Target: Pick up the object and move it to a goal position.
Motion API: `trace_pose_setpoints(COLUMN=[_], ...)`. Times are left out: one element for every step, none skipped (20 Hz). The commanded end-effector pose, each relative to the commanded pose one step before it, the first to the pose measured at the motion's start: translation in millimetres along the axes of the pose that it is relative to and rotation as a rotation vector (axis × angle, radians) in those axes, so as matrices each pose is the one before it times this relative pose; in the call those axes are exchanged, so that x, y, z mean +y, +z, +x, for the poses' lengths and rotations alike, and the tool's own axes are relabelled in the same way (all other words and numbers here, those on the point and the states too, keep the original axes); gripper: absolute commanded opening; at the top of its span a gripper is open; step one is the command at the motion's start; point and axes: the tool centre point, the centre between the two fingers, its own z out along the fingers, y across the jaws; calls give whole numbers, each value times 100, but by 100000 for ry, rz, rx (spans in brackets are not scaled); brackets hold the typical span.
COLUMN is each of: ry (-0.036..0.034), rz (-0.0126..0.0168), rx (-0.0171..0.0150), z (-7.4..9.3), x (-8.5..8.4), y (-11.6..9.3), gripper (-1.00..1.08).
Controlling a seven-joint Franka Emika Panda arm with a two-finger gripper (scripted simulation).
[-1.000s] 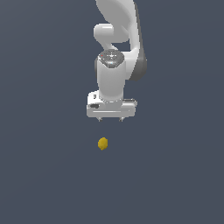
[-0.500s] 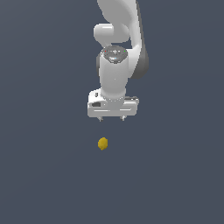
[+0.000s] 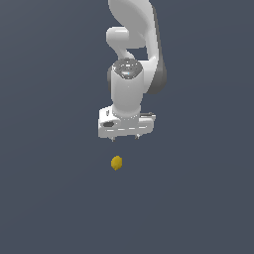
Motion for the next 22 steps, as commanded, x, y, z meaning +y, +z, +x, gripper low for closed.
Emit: trace_pose_setpoints(ry=[-3578,-1717,-1839,-1963,-2087,-2209,-2332,-2430,-2435,-2430,-2423,-2417,-2404,-2303,-2173,-2043,-1916,-1786,-1661,-1534,-1408,-1284], rz=[81,50,63,76,91,107,126,144,157,169,181,192,201,202,199,194,187,179,170,160,149,138], rx=[-277,-109,-116,-119,-122,-123,-123,-120,-111,-101,-91,-80,-68,-54,-40,-28,-18,-9,-1,5,10,14], z=[280,133,137,141,144,145,145,142,132,122,112,102,91,78,65,53,43,33,26,19,13,9], x=[297,141,154,168,182,196,211,224,229,232,235,237,239,231,220,209,196,184,171,159,147,133], y=[625,291,315,339,362,387,411,432,437,439,442,444,445,429,408,386,364,341,319,296,273,249], gripper=[100,100,100,100,100,100,100,100,100,100,100,100,100,100,100,100,100,100,100,100,100,100])
